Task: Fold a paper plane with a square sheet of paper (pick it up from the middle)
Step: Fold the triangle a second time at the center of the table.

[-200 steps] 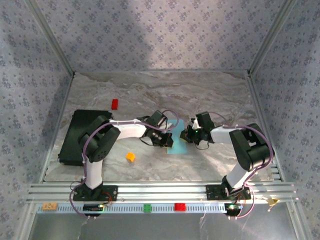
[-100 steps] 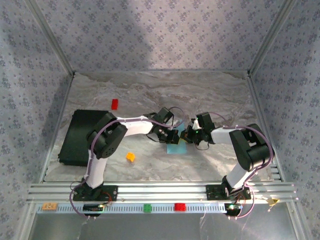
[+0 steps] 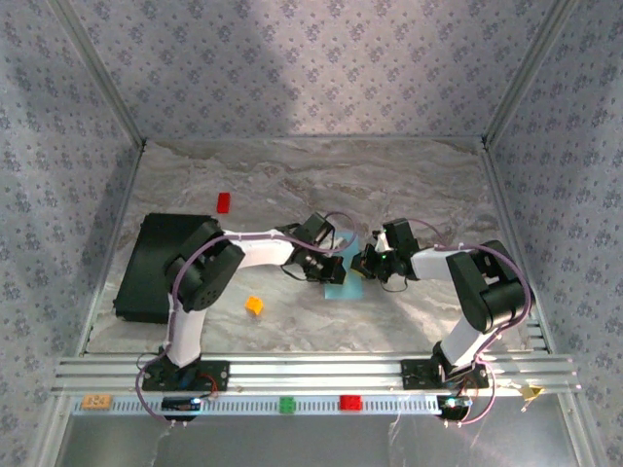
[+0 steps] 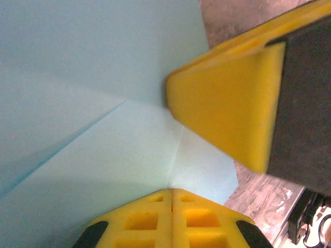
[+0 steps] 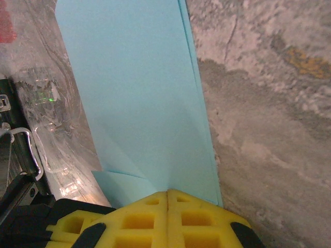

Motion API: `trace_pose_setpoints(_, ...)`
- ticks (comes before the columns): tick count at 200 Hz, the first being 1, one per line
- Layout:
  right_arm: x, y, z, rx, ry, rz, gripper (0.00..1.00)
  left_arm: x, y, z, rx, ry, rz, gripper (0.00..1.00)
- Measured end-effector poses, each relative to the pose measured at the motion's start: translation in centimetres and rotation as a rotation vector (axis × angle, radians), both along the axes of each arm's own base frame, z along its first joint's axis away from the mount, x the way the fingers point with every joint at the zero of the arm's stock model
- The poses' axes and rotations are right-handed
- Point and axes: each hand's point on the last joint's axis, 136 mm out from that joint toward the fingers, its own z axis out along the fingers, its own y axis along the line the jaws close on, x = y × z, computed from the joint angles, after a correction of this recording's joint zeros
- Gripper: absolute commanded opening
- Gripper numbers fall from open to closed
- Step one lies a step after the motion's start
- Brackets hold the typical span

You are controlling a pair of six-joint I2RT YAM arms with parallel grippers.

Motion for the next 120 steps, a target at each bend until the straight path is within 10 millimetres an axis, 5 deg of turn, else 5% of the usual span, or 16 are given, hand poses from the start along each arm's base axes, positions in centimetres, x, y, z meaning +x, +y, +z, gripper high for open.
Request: trace_pose_setpoints(120, 0.0, -0.1, 0.0, 0.007, 0.004, -0.001, 0.0, -2.8, 3.0, -0.3, 0.027, 0.024, 0.002, 0.06)
